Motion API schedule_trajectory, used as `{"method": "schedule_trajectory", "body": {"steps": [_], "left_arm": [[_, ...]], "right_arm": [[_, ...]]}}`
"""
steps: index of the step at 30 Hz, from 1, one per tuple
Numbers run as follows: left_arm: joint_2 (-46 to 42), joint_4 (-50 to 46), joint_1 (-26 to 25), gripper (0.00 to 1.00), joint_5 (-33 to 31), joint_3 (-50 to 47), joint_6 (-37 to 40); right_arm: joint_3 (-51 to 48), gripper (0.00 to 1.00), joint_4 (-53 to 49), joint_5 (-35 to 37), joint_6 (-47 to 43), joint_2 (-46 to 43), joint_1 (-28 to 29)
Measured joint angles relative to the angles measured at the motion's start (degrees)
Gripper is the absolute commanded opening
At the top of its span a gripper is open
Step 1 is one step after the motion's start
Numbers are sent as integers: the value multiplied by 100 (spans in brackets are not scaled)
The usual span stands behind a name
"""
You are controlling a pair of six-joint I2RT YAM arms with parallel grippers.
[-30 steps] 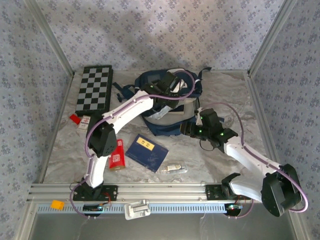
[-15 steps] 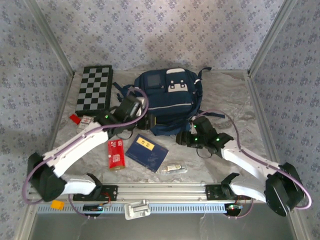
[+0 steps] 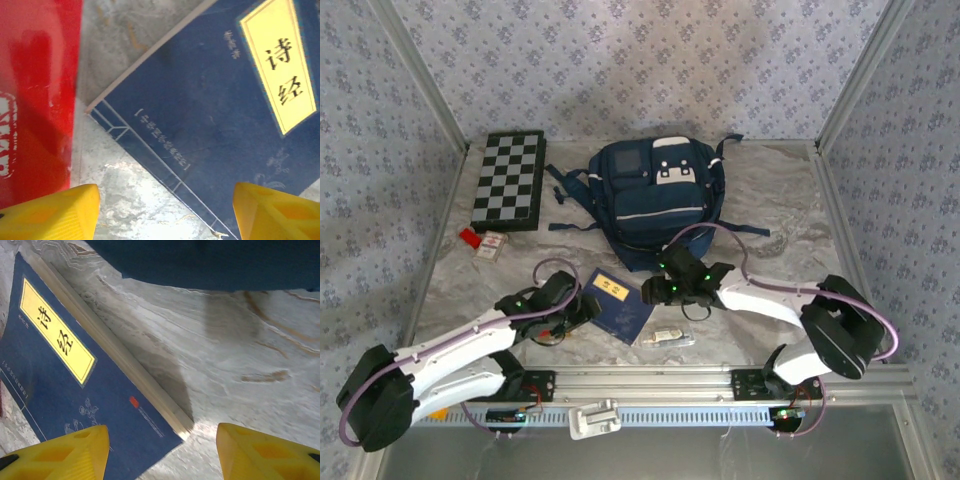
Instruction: Pack the student bag
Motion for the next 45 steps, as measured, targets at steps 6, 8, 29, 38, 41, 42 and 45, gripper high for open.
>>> {"method": "schedule_trajectory", "body": {"steps": [6, 8, 29, 38, 41, 42, 45], "left_arm": [[50, 730, 7, 70, 68, -181, -267], [221, 922, 15, 70, 85, -181, -271], [1644, 1003, 997, 68, 1165, 391, 428], [2004, 793, 1493, 66, 1692, 756, 1034], [1886, 1130, 1679, 67, 1274, 796, 1309], [1768, 1172, 1731, 67, 1172, 800, 1351], [1325, 1165, 1738, 67, 1075, 780, 1360]], "right_arm": [[195, 61, 109, 94, 42, 382, 94], [232, 62, 138, 120, 63, 452, 120], [474, 62, 120, 297, 337, 984, 470], [601, 63, 356, 42, 584, 1132, 678], [501, 64, 437, -107, 623, 1075, 535], [459, 64, 433, -142, 621, 1038, 487], [435, 63, 382, -170, 619, 981, 382]]}}
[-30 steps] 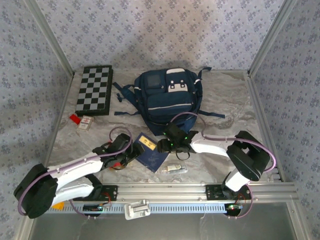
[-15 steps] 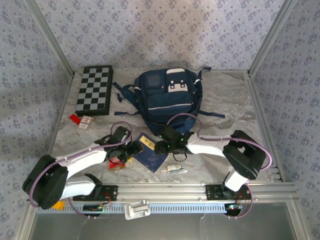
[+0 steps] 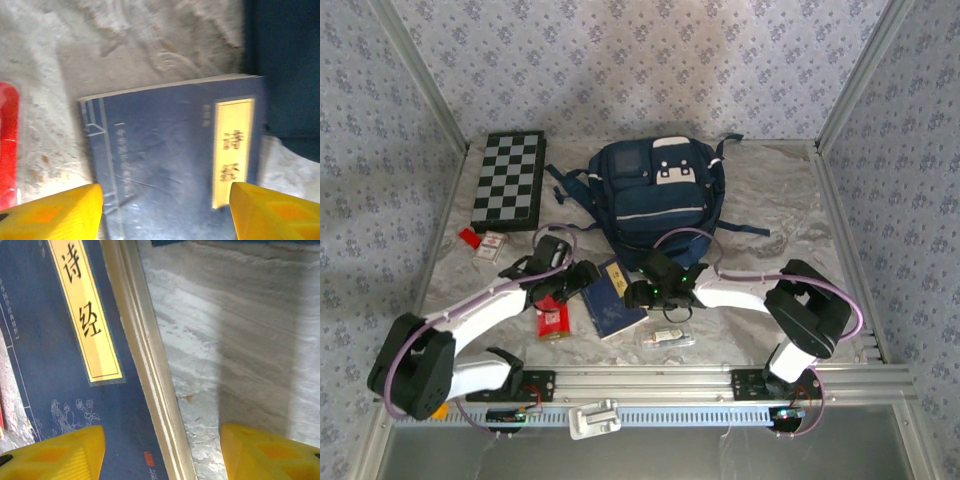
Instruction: Pack the student bag
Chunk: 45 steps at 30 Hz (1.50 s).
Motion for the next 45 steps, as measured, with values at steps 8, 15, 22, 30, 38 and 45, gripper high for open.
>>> {"method": "schedule_trajectory", "body": {"steps": [8, 15, 22, 30, 38, 45], "left_arm": [[-999, -282, -251, 68, -107, -527, -424], [-835, -212, -619, 67, -160, -857, -855], [-498, 186, -765, 65, -140, -909, -977], [-358, 302, -822, 65, -142, -907, -990], [-315, 293, -822, 65, -144, -876, -984], [-306, 286, -828, 64, -144, -870, -979]], "right_arm": [[28, 62, -57, -149, -2, 24, -103], [417, 62, -81, -214, -20, 369, -103], [636, 63, -219, -210, -20, 557, -74], [782, 63, -376, -192, -17, 660, -72], [940, 62, -560, -234, -15, 741, -63], [938, 59, -216, -649, 2, 741, -11]]}}
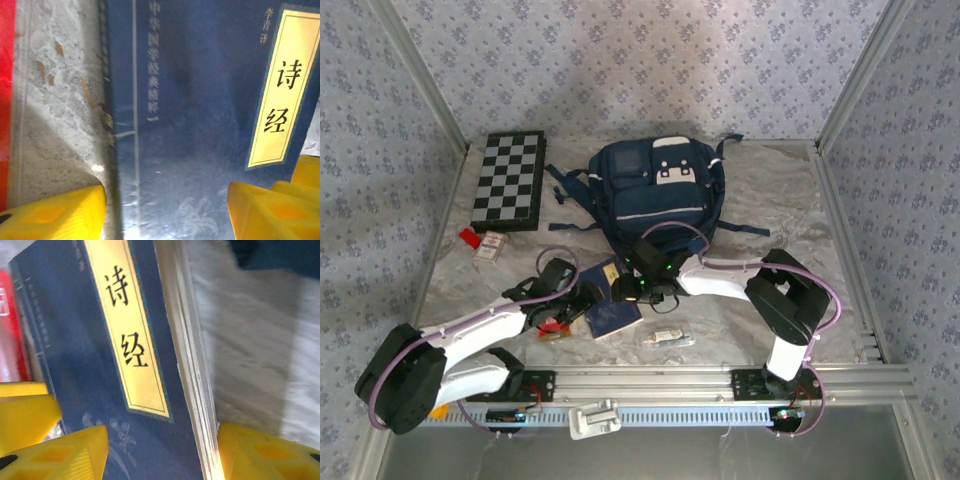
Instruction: Pack the student bag
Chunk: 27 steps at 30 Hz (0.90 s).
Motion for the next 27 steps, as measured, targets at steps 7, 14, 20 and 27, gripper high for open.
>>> {"method": "schedule_trajectory", "body": {"steps": [7, 14, 20, 27], "left_arm": [[-2, -11, 0, 63, -15, 0, 20], [-2, -24, -9, 63, -35, 0, 42], [-2, -26, -9, 62, -42, 0, 42], [-2, -46, -37, 62, -81, 9, 79]], "right_arm": [[0, 56, 136, -256, 9, -15, -15], [-98, 54, 267, -400, 72, -339, -35], [-262, 50, 592, -605, 195, -544, -83], [-398, 41, 717, -702, 278, -544, -85]]}}
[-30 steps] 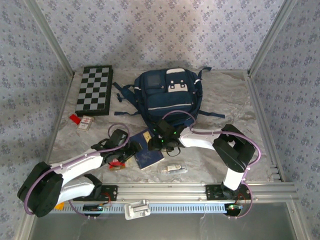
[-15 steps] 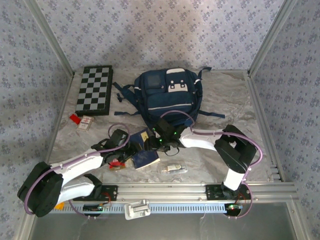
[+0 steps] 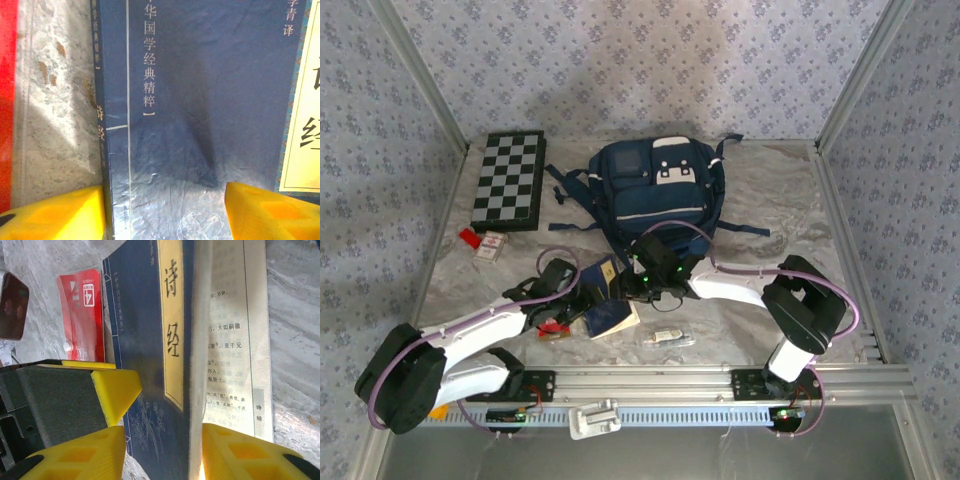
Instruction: Pack the student bag
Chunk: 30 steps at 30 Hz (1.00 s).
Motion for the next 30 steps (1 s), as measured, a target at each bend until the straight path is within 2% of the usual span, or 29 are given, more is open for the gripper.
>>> {"method": "schedule_trajectory", "body": {"steps": [3, 13, 24, 27, 30], "left_arm": [[-7, -2, -4, 62, -20, 0, 4], [-11, -9, -9, 63, -39, 0, 28], [-2, -7, -11, 63, -42, 0, 46], [-2, -9, -22, 63, -44, 2, 48], [-2, -26, -31, 63, -46, 15, 57]], "right_arm": [[-55, 35, 20, 2, 11, 0, 0], [-144, 34, 26, 7, 22, -28, 0], [-197, 28, 24, 48, 20, -339, 11], [-197, 24, 22, 50, 17, -337, 22], [-197, 16, 17, 68, -13, -323, 22]]}}
